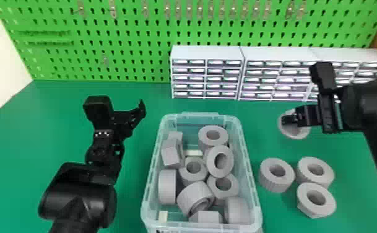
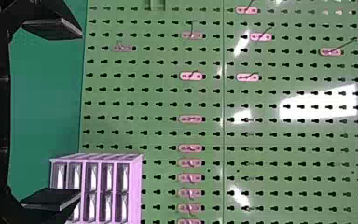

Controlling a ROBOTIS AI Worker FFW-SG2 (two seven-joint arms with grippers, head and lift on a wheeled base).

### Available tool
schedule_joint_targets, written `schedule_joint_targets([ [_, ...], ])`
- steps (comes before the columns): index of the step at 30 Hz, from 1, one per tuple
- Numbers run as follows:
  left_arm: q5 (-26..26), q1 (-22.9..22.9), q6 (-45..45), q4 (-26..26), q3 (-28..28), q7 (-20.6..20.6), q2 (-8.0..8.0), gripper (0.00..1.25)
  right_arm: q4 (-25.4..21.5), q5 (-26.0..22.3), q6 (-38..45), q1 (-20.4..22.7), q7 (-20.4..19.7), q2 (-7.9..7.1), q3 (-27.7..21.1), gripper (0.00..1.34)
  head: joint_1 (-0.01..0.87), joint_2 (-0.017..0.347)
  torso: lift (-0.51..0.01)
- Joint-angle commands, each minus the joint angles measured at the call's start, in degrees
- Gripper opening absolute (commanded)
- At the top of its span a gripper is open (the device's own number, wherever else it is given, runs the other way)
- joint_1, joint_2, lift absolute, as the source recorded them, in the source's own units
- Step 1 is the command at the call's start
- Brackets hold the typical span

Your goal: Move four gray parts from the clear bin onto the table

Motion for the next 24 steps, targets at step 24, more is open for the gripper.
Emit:
schedule_joint_targets([
  [24, -0.37, -0.52, -0.07, 0.49, -0.90, 0.00, -0.99, 1.16, 16.66, 6.56, -18.65, 2.02, 8.10, -0.24, -1.91, 0.37, 0.693, 0.072, -0.052],
])
